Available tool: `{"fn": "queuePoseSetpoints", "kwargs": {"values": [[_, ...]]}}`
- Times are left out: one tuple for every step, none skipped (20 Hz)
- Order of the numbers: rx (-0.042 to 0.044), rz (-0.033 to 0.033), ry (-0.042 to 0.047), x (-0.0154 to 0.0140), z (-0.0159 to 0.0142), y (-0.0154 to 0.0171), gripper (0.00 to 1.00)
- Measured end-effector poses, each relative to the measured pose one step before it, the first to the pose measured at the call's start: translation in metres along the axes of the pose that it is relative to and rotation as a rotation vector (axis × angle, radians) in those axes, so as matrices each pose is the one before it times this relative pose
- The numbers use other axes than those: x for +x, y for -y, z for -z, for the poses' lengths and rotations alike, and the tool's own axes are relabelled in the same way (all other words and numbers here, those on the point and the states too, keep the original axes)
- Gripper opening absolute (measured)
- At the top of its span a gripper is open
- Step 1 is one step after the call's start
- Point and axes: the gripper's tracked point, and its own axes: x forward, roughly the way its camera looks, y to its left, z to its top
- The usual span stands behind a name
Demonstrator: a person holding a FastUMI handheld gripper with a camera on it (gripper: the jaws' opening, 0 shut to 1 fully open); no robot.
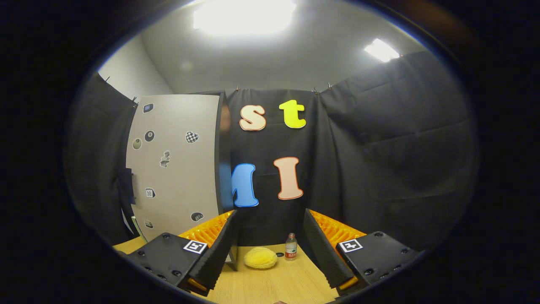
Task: Open the shoe cabinet door, grab the shoes and put them into the shoe cabinet, then close the shoe cabinet door.
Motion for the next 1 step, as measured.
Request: {"fn": "queuePoseSetpoints", "kwargs": {"values": [[-0.00003, -0.00399, -0.00406, 0.00102, 0.00008, -0.00048, 0.97]]}}
